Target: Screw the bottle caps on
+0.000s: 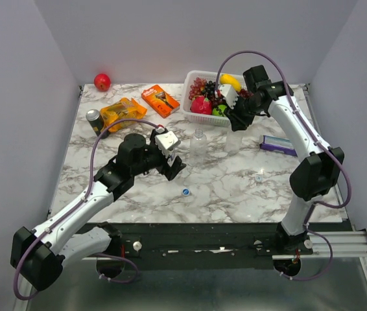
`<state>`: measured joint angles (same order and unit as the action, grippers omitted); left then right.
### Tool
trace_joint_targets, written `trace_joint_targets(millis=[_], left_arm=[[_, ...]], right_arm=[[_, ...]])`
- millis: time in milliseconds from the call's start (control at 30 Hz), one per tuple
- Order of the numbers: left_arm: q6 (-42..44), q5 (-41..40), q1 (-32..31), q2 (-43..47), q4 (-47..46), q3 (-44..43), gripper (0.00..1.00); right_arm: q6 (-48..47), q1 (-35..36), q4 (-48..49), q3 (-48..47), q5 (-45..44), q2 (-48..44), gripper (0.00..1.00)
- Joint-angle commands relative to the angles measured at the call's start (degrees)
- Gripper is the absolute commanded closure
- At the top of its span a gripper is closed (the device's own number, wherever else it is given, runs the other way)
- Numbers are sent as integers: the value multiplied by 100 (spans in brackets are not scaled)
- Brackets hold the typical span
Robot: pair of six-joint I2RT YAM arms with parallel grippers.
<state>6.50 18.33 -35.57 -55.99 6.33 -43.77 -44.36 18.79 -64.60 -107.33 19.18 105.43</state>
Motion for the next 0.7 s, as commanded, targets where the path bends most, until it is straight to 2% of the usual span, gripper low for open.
trace_joint_targets(millis=[0, 333, 667], left_arm=[[106, 189, 42, -105, -17, -176, 1], [114, 259, 68, -255, -44, -246, 2], [158, 294, 68, -264, -105, -220, 1]], right_arm=[[120, -42, 255, 282, 7, -49, 73], [507, -209, 439, -60, -81, 171, 38], [542, -270, 510, -297, 129, 206, 30]])
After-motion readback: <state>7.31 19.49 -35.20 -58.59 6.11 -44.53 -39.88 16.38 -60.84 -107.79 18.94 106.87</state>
